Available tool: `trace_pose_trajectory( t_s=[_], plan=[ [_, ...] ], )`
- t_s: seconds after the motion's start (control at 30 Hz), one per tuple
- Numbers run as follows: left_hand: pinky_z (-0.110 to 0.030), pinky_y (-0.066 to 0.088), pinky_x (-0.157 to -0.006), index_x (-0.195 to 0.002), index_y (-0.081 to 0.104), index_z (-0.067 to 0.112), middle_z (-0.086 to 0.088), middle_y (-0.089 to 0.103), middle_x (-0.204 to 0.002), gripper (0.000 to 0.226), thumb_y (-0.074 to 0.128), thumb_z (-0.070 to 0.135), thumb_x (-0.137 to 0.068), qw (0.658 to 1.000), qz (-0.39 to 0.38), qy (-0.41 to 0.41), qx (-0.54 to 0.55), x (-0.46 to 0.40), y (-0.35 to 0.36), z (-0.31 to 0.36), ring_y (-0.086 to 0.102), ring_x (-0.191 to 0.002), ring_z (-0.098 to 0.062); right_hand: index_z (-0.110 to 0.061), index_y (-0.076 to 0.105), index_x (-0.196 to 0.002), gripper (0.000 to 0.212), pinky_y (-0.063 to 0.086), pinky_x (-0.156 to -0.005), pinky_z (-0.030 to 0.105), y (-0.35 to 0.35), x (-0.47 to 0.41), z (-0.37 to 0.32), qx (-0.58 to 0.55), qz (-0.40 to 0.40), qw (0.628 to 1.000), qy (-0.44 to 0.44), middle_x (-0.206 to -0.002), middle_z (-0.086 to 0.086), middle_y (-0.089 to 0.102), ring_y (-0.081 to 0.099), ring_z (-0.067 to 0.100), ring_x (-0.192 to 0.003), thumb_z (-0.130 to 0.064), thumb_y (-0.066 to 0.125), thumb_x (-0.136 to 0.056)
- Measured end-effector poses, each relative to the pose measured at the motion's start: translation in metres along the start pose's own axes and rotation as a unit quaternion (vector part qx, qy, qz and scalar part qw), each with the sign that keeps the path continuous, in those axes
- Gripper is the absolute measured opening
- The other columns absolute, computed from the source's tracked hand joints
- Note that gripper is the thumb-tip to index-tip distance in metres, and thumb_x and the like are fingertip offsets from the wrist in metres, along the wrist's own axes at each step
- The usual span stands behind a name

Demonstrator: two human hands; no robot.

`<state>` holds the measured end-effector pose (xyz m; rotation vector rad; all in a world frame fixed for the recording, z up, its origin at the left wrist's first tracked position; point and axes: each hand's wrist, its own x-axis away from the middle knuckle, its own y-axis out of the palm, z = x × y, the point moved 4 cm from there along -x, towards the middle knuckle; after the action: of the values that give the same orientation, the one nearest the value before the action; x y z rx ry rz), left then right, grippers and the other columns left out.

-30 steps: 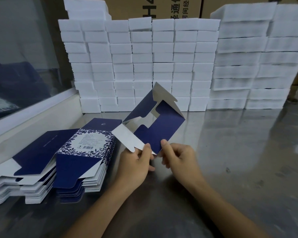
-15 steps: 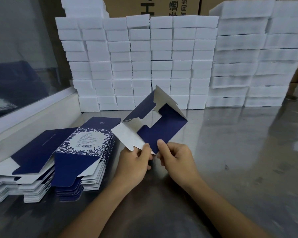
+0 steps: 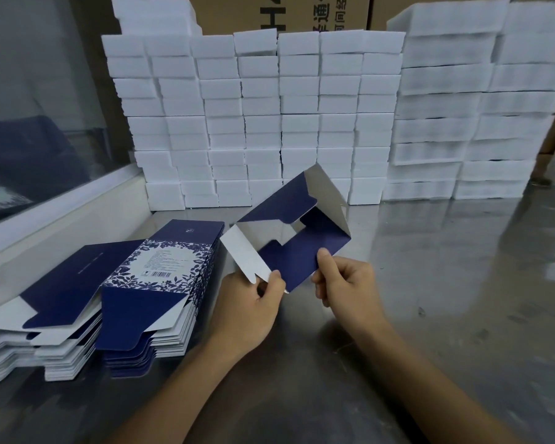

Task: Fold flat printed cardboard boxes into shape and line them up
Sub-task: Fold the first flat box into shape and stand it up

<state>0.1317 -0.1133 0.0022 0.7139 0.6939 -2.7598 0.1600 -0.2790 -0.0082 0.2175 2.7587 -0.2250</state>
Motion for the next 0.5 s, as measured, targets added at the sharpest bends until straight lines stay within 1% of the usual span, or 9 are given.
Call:
trace_pose_trajectory(
  t_s=[0.03,0.1,0.13,0.2,0.27,0.4,0.47,0.5],
  plan=[
    [-0.033,0.042,-0.054,-0.056,0.06,0.005,0.003,0.06,-0.053,0.044,0.05,0.035,-0.087,1.0,0.005,-0.004,-0.003,-0.001,-0.001,-0.002,0.059,-0.053,-0.016,-0.008,0.061,-0.06,0.054,0.043,-0.047,0.021,-0.002,-0.001,0.0,-0.011,0.012,1.0,0.001,-0.049,0.001,0.057,0.049,0.009,-0.045,-0.036,0.048,-0.104],
    [-0.034,0.042,-0.054,-0.056,0.06,0.001,-0.003,0.059,-0.053,0.045,0.055,0.028,-0.091,1.0,0.011,-0.016,-0.01,-0.004,-0.003,-0.005,0.057,-0.05,-0.018,-0.01,0.06,-0.06,0.053,0.043,-0.049,0.023,-0.011,-0.005,0.001,-0.029,0.043,0.999,0.017,-0.049,0.0,0.055,0.048,0.009,-0.046,-0.038,0.048,-0.104],
    [-0.036,0.043,-0.055,-0.056,0.059,-0.002,-0.007,0.059,-0.053,0.046,0.055,0.029,-0.091,1.0,0.014,-0.017,-0.012,-0.005,-0.004,-0.006,0.056,-0.049,-0.021,-0.011,0.059,-0.06,0.052,0.043,-0.051,0.026,-0.015,-0.008,0.002,-0.031,0.056,0.998,0.025,-0.049,-0.001,0.055,0.048,0.01,-0.047,-0.038,0.049,-0.103],
    [-0.042,0.046,-0.059,-0.06,0.059,-0.007,-0.013,0.059,-0.053,0.05,0.05,0.037,-0.084,1.0,0.015,-0.017,-0.014,-0.005,-0.005,-0.006,0.057,-0.052,-0.027,-0.013,0.059,-0.062,0.048,0.043,-0.054,0.029,-0.022,-0.012,0.004,-0.022,0.068,0.997,0.031,-0.05,-0.001,0.057,0.049,0.011,-0.048,-0.037,0.052,-0.102],
    [-0.047,0.049,-0.059,-0.063,0.06,-0.007,-0.016,0.06,-0.056,0.052,0.047,0.04,-0.081,1.0,0.011,-0.012,-0.018,-0.004,-0.003,-0.005,0.058,-0.055,-0.03,-0.012,0.06,-0.063,0.046,0.046,-0.056,0.032,-0.024,-0.013,0.006,-0.008,0.073,0.997,0.031,-0.051,-0.002,0.059,0.051,0.011,-0.049,-0.035,0.053,-0.102],
    [-0.048,0.05,-0.056,-0.057,0.059,0.001,-0.011,0.056,-0.05,0.046,0.048,0.039,-0.081,1.0,0.01,-0.004,-0.027,-0.005,-0.004,-0.008,0.057,-0.05,-0.027,-0.01,0.059,-0.062,0.044,0.046,-0.055,0.032,-0.023,-0.015,0.01,0.013,0.057,0.997,0.041,-0.052,-0.001,0.06,0.051,0.011,-0.049,-0.025,0.051,-0.102],
    [-0.04,0.048,-0.051,-0.055,0.057,0.01,-0.002,0.056,-0.048,0.039,0.049,0.038,-0.082,0.999,0.018,0.01,-0.036,-0.004,-0.006,-0.009,0.053,-0.044,-0.018,-0.008,0.06,-0.061,0.043,0.046,-0.053,0.029,-0.024,-0.015,0.011,0.031,0.051,0.997,0.045,-0.052,0.0,0.062,0.051,0.011,-0.048,-0.021,0.051,-0.101],
    [-0.034,0.044,-0.049,-0.057,0.055,0.016,0.004,0.056,-0.05,0.035,0.049,0.038,-0.082,0.998,0.022,0.022,-0.049,-0.005,-0.007,-0.008,0.053,-0.046,-0.015,-0.005,0.06,-0.062,0.041,0.046,-0.052,0.028,-0.024,-0.015,0.012,0.038,0.05,0.997,0.048,-0.052,0.001,0.062,0.051,0.011,-0.047,-0.02,0.051,-0.099]
  ],
)
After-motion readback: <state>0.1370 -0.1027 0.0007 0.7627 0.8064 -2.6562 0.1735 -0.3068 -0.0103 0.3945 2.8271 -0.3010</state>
